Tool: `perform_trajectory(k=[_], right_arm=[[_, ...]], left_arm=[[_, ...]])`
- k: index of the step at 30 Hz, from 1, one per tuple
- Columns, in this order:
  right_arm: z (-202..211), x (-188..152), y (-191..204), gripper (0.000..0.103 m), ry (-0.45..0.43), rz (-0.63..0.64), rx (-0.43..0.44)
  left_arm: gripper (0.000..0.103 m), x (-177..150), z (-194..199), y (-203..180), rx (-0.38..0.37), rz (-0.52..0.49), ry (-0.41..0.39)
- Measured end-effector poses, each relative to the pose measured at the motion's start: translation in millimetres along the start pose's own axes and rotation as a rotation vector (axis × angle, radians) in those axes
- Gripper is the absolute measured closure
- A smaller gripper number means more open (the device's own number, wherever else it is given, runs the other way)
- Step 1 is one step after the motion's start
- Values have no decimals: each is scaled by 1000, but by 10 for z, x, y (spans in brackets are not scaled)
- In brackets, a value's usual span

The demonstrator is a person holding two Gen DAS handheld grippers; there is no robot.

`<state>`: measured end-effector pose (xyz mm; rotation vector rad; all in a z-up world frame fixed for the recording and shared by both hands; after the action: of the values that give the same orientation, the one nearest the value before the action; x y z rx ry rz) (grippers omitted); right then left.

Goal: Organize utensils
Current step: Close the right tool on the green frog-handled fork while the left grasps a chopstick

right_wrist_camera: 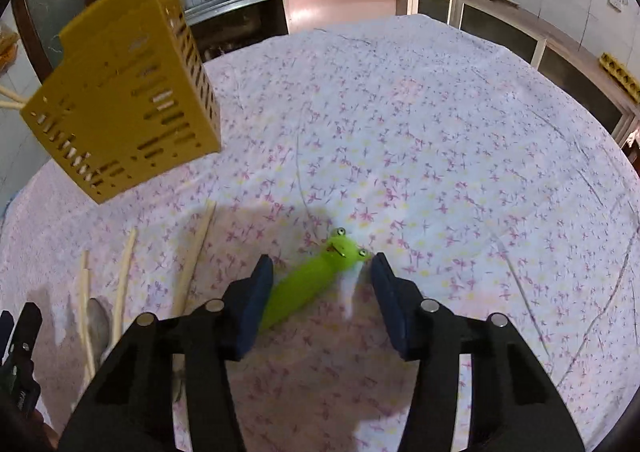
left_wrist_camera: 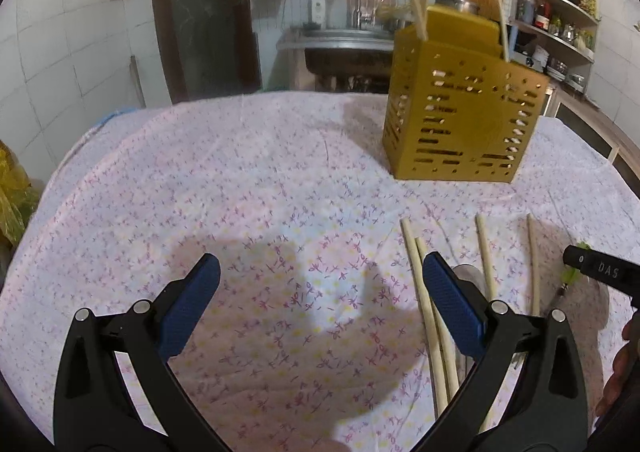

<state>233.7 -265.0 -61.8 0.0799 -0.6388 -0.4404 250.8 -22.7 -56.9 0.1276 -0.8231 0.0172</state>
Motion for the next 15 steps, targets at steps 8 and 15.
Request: perform_trajectory(k=[8, 15], right_arm=[[-106, 155, 47, 64, 10, 115, 53], [-121, 338, 33, 72, 35, 268, 67]], left_arm=[[5, 18, -137, -130, -19, -7, 43], [6, -8, -213, -219, -39, -17, 77]])
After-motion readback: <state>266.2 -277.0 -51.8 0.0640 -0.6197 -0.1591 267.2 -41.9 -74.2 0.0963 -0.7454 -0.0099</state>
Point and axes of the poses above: each gripper's, at about its wrist camera, not at the fingertips, and z roughly against the way its jaws point, y to its left, x to its top, the point moved 4 cm from there along -z, roughly the way its jaws point, and after that the axes turned 9 degrees about x, right-handed, at the moved point
